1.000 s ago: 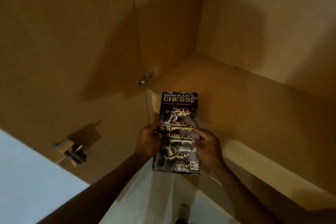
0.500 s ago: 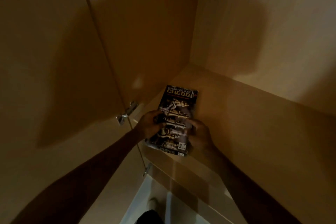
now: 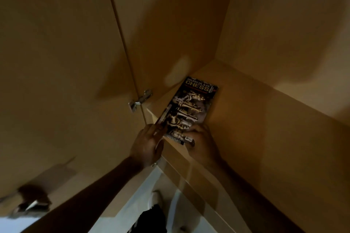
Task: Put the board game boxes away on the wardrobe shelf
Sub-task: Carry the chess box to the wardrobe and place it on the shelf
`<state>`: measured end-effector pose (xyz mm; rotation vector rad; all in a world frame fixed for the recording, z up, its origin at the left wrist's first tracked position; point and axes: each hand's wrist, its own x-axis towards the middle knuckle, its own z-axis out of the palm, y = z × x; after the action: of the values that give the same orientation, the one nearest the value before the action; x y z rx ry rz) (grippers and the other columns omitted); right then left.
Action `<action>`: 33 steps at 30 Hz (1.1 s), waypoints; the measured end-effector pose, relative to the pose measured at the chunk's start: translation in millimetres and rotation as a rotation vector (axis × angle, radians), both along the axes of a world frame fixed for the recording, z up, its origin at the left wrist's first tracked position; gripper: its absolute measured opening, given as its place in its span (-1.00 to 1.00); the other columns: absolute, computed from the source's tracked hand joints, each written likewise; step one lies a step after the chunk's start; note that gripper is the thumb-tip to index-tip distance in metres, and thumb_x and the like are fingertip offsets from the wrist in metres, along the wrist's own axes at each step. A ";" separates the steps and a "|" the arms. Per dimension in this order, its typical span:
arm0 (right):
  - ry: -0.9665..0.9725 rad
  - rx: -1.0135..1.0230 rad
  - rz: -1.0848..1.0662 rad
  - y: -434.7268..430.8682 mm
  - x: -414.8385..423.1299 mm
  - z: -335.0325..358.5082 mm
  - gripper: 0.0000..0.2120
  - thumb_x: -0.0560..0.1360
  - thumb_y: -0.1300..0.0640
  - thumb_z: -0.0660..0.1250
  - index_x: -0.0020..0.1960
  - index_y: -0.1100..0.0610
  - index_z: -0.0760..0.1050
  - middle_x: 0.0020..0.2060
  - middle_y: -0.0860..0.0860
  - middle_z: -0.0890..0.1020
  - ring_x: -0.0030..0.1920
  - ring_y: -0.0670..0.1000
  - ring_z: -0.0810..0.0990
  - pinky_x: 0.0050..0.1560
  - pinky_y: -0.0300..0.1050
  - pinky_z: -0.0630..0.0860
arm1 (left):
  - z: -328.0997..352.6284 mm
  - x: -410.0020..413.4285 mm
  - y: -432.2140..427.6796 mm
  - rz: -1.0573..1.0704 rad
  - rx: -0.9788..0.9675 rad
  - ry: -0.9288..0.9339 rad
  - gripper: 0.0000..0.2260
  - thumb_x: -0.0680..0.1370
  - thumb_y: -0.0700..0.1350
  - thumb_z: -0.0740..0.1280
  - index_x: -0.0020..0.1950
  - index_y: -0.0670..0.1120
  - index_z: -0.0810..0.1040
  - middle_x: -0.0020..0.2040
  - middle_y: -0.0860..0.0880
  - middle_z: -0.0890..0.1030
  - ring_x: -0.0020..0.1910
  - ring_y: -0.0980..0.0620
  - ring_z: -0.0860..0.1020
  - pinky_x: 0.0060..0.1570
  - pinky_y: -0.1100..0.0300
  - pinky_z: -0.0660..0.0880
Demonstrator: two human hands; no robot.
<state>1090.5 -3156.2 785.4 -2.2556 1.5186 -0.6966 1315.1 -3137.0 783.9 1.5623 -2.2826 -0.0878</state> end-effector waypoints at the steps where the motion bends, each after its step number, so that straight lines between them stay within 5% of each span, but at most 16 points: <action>1: -0.006 -0.003 -0.009 -3.5 3.8 0.2 -0.71 0.42 0.15 0.46 0.14 0.05 0.63 0.09 -0.06 0.52 0.21 -0.04 0.40 0.15 -0.16 0.51 | 1.6 0.9 -0.5 0.022 0.033 -0.029 -0.51 0.47 -0.12 0.35 0.41 -0.10 0.42 0.31 -0.17 0.50 0.25 -0.21 0.45 0.13 -0.05 0.51; 8: 0.045 -0.013 -0.102 -32.9 30.3 7.1 -0.76 0.46 0.18 0.42 0.13 0.10 0.63 0.20 0.02 0.55 0.34 0.08 0.37 0.28 -0.03 0.46 | 7.8 -3.6 -32.5 0.110 0.276 -0.155 -0.24 0.54 -0.19 0.27 0.59 -0.07 -0.15 0.61 -0.10 -0.11 0.58 -0.11 -0.10 0.53 0.04 0.04; 18: 0.001 0.068 0.012 -73.4 39.6 0.1 -0.62 0.44 0.28 0.40 0.25 0.18 0.57 0.22 0.06 0.53 0.35 0.09 0.36 0.29 0.04 0.47 | 10.2 5.4 -87.0 0.169 0.415 -0.141 -0.21 0.50 -0.32 0.21 0.58 -0.07 -0.20 0.60 -0.09 -0.20 0.57 -0.08 -0.21 0.55 0.00 0.02; 21: 0.016 0.071 0.021 -75.4 39.5 -0.4 -0.64 0.45 0.27 0.39 0.24 0.18 0.58 0.22 0.06 0.53 0.36 0.10 0.35 0.28 0.05 0.47 | 16.5 3.3 -84.0 0.181 0.419 -0.063 -0.24 0.52 -0.30 0.21 0.59 -0.04 -0.16 0.61 -0.06 -0.15 0.58 -0.07 -0.15 0.54 0.02 0.06; 25: 0.033 0.085 0.032 -67.9 36.3 0.6 -0.66 0.48 0.24 0.36 0.25 0.14 0.57 0.27 0.04 0.49 0.38 0.08 0.33 0.36 -0.03 0.39 | 25.1 -2.6 -60.2 0.270 0.372 0.141 -0.39 0.57 -0.19 0.25 0.58 -0.03 0.10 0.57 -0.07 0.18 0.54 -0.08 0.16 0.45 0.07 0.24; 30: -0.094 0.052 0.037 -20.8 29.8 9.2 -0.69 0.51 0.16 0.35 0.24 0.10 0.56 0.19 -0.01 0.53 0.25 -0.01 0.43 0.18 -0.24 0.37 | 11.2 1.3 4.1 0.445 0.329 0.419 -0.58 0.58 -0.09 0.26 0.45 0.01 0.39 0.43 -0.01 0.44 0.37 -0.01 0.43 0.32 0.10 0.42; 33: -0.169 0.101 0.097 11.3 34.7 6.6 -0.71 0.52 0.13 0.34 0.23 0.09 0.57 0.17 -0.01 0.56 0.22 -0.01 0.49 0.20 -0.10 0.48 | -2.0 7.1 60.7 0.559 0.296 0.614 -0.65 0.57 -0.14 0.27 0.37 -0.03 0.48 0.31 0.00 0.54 0.23 0.00 0.53 0.12 0.11 0.52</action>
<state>1125.1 -3144.9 792.0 -2.1214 1.3263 -0.7445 1322.2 -3076.4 781.9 1.9235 -1.3627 -0.6745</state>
